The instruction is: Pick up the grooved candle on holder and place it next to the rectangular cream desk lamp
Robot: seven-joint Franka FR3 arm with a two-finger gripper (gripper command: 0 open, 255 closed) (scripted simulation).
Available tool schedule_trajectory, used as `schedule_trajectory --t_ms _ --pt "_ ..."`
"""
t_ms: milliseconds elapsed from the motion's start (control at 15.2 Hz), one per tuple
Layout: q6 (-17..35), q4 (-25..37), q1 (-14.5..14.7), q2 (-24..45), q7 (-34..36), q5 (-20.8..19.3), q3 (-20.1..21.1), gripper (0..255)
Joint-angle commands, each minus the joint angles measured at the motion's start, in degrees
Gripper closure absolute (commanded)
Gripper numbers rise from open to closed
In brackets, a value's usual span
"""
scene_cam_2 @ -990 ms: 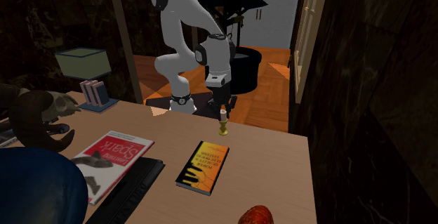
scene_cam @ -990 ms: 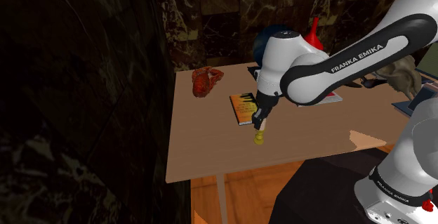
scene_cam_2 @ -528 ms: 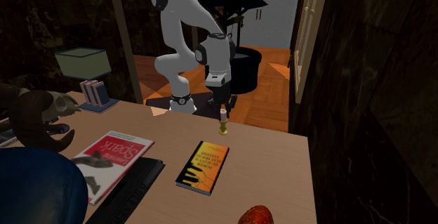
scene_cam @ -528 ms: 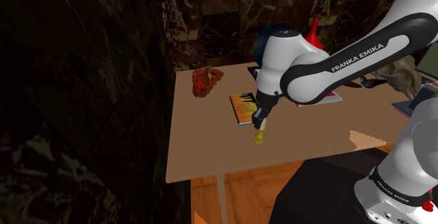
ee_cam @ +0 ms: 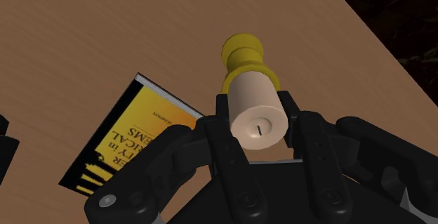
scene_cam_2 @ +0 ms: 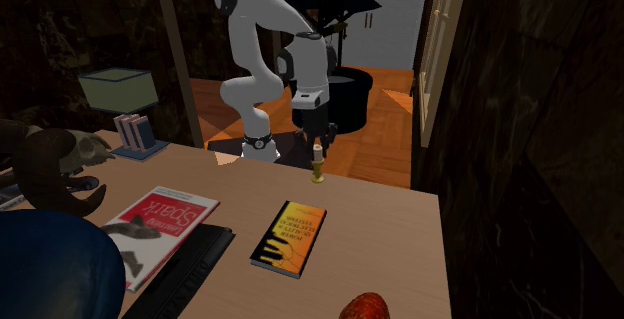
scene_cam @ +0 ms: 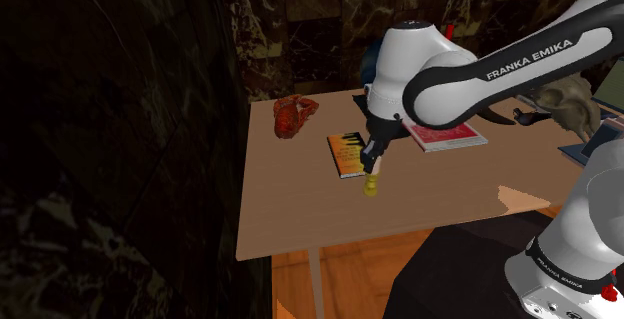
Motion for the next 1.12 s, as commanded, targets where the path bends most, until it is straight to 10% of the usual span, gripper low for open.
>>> schedule_trajectory --t_ms 0,1056 --pt "-1.9 1.1 0.1 -0.8 0.1 0.0 0.0 255" --pt "-15.3 10.1 -0.1 -5.3 0.2 -0.3 -1.0 255"
